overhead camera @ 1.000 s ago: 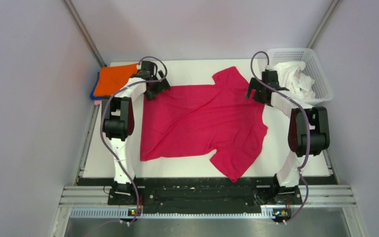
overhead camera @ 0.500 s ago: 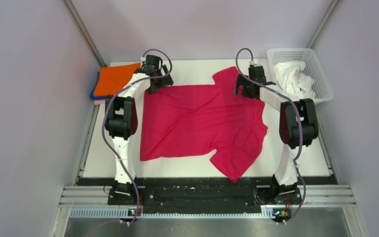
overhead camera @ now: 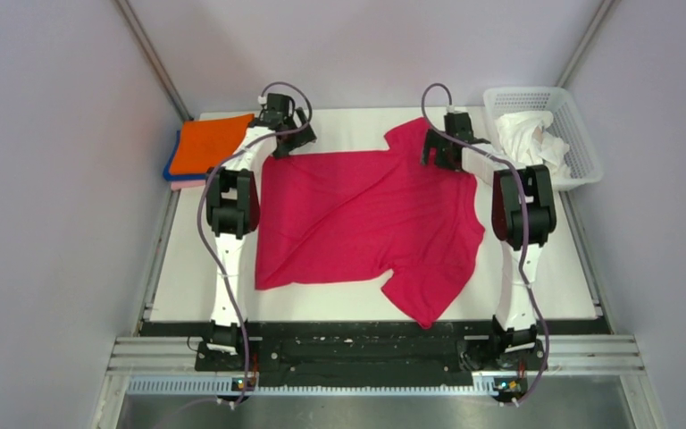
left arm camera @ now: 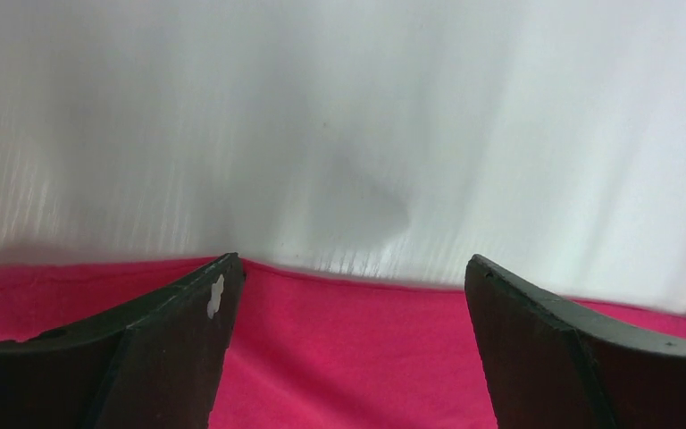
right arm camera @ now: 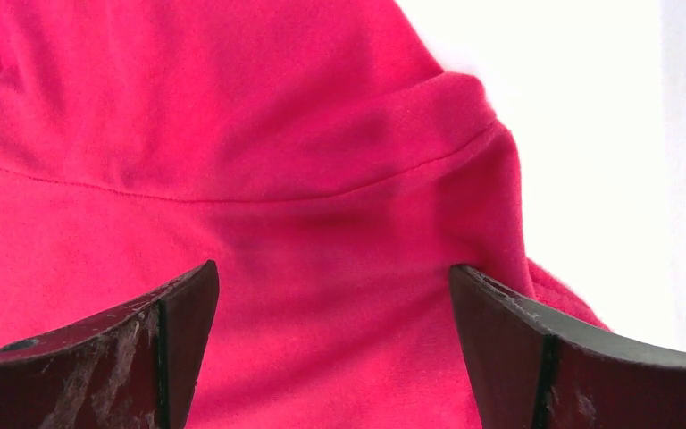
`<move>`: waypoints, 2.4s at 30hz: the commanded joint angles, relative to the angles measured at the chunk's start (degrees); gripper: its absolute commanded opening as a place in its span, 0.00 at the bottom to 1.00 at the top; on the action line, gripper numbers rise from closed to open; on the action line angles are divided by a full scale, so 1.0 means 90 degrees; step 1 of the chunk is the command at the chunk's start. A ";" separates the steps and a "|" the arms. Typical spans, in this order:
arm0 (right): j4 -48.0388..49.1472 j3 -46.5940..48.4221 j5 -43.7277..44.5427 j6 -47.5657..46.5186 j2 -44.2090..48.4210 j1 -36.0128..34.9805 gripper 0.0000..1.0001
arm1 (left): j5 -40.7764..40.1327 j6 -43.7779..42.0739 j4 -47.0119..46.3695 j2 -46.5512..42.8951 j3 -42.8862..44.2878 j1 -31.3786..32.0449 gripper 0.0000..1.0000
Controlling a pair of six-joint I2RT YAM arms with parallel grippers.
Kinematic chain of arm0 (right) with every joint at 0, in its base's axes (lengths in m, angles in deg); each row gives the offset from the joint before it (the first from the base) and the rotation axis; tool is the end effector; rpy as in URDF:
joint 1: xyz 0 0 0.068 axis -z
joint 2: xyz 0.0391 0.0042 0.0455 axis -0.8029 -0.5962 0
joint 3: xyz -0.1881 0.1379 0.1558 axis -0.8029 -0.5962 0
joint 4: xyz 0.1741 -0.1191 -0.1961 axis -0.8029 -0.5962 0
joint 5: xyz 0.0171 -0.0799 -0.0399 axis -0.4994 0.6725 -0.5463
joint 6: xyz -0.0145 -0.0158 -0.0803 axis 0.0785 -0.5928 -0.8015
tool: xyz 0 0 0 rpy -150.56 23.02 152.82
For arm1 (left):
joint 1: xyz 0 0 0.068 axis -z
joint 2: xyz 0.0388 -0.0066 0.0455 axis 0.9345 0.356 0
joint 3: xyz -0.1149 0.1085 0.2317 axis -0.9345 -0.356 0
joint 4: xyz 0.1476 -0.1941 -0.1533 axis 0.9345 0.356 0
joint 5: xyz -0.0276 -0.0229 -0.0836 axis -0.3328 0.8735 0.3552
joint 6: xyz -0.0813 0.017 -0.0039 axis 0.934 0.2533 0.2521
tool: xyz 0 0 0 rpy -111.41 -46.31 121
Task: Fold and stack the t-shirts
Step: Flatten out the tshirt
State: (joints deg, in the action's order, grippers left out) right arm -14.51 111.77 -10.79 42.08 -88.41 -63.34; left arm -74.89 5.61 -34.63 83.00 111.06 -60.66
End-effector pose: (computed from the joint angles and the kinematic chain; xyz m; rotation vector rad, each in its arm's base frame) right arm 0.5215 0.0835 0.1309 0.1956 2.3970 0.0897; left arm 0.6025 -0.0892 0.1486 -0.5094 2.3813 -0.3149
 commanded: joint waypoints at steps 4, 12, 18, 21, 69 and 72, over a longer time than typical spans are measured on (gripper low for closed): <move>-0.0376 0.1056 -0.0347 -0.0051 -0.0842 0.0320 0.99 | 0.0586 0.0512 -0.0329 0.0839 0.0918 -0.0253 0.99; -0.0641 0.2029 -0.0292 -0.0393 -0.1227 0.0385 0.99 | 0.0882 0.0922 -0.1008 0.1250 0.1618 -0.0419 0.99; -0.0798 0.2028 -0.0392 -0.0630 -0.0511 0.0376 0.99 | 0.1190 0.0959 -0.1381 0.0668 0.1677 -0.0411 0.99; -0.0744 0.1538 -0.0325 -0.0628 0.0238 0.0335 0.99 | 0.1221 0.0695 -0.1214 0.0079 0.1581 -0.0331 0.99; -0.1274 -0.6082 -0.0574 0.1958 0.4821 -0.2412 0.99 | -0.0055 0.1106 0.0624 0.0174 -0.0064 -0.0278 0.99; -0.1332 -0.6107 -0.0509 0.1986 0.4900 -0.2413 0.99 | 0.0025 0.1167 0.0626 0.0424 0.0252 -0.0307 0.99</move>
State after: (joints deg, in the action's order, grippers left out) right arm -18.86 60.30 -15.43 57.66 -43.49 -84.43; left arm -75.24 15.05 -29.89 81.84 110.32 -62.36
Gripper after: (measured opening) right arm 0.986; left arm 0.989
